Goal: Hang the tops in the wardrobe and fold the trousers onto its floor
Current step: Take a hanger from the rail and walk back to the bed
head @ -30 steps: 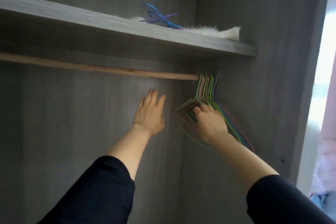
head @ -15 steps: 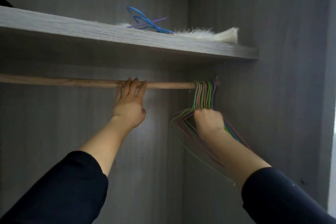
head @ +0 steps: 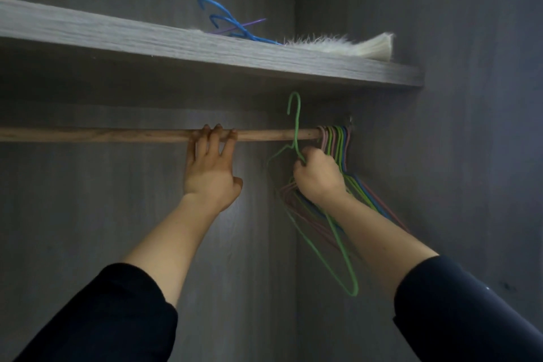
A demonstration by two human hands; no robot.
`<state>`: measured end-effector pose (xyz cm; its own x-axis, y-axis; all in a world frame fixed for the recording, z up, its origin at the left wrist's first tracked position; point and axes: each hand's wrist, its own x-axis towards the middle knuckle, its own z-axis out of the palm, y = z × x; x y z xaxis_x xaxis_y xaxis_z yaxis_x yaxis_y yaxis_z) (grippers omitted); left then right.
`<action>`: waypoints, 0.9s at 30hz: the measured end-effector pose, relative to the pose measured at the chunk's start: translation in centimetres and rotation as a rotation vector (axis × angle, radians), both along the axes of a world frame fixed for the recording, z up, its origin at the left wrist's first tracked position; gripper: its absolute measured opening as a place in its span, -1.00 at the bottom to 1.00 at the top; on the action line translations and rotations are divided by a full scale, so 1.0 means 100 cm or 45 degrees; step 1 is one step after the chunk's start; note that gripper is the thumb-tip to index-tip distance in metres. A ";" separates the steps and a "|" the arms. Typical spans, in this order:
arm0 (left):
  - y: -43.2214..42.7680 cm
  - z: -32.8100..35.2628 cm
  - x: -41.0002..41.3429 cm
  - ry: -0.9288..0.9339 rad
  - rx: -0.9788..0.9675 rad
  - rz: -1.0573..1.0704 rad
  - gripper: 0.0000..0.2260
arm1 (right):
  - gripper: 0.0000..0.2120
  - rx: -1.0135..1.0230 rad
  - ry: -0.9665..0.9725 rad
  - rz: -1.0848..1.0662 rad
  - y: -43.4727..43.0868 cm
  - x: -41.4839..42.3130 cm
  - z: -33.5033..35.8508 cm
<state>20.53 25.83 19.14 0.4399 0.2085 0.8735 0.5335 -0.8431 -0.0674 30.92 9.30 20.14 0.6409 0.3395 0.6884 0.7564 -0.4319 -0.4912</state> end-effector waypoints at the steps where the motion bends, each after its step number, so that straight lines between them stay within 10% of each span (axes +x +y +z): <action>1: 0.000 0.001 -0.001 0.012 -0.001 0.000 -0.18 | -0.79 0.061 0.010 0.027 0.001 -0.001 -0.004; 9: -0.010 0.007 -0.009 0.029 -0.165 -0.132 -0.22 | -0.78 0.323 0.927 0.395 -0.041 -0.027 -0.057; 17: -0.106 -0.143 -0.004 0.051 -0.734 -0.615 -0.45 | -0.46 -0.080 0.888 -0.018 -0.158 -0.071 -0.168; 27: -0.323 -0.341 -0.021 0.508 -1.070 -0.885 -0.73 | -0.65 -0.419 1.172 -0.277 -0.386 -0.127 -0.300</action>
